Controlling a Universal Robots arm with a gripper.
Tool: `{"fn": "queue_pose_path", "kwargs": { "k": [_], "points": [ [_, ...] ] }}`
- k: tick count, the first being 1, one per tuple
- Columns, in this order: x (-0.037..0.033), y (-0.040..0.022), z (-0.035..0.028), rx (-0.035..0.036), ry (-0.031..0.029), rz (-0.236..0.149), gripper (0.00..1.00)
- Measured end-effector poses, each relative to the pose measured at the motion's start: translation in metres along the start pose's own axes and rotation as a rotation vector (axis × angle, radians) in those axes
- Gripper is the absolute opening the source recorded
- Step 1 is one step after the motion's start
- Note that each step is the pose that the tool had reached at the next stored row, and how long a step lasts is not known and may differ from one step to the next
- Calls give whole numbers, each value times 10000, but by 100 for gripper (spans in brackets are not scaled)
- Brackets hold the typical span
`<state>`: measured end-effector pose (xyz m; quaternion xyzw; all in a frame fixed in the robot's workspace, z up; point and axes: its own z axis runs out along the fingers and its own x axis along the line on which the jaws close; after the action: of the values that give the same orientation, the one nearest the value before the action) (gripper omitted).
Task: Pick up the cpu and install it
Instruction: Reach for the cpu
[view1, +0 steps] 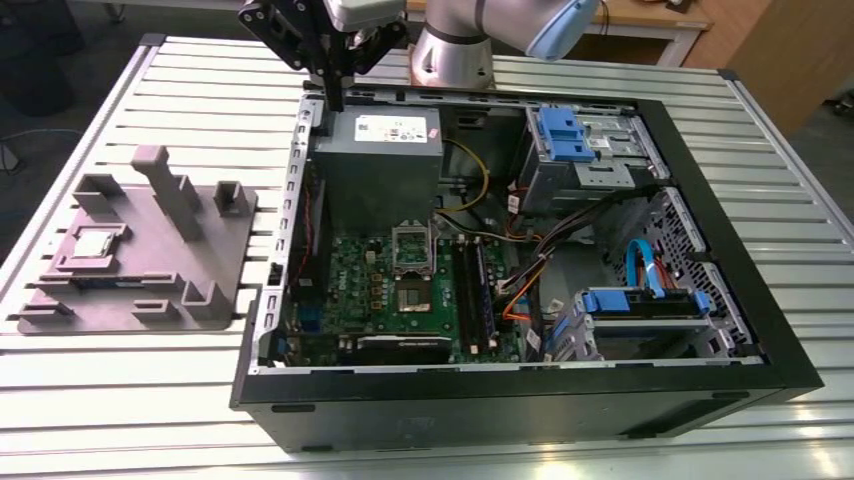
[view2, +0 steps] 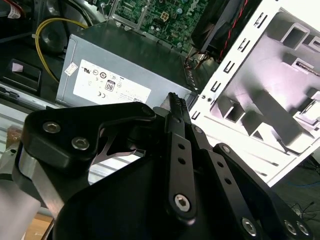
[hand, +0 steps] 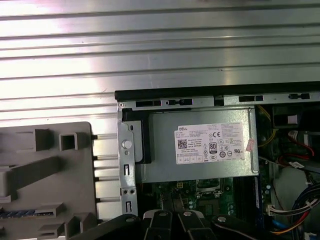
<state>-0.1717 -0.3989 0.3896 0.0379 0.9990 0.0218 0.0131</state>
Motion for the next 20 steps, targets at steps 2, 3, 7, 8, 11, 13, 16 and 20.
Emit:
{"fn": "queue_pose_path", "kwargs": {
  "k": [2, 3, 7, 8, 11, 13, 16, 20],
  "points": [
    [7, -1, 0, 1, 0, 0, 10],
    [11, -1, 0, 0, 0, 0, 10],
    [26, -2, -1, 0, 0, 0, 10],
    [29, -2, -1, 1, 0, 0, 10],
    [39, -3, -1, 0, 0, -1, 10],
    [45, -3, -1, 1, 0, 0, 10],
    [55, -4, -1, 0, 0, 0, 10],
    [68, -5, -1, 0, 0, -1, 10]
  ]
}}
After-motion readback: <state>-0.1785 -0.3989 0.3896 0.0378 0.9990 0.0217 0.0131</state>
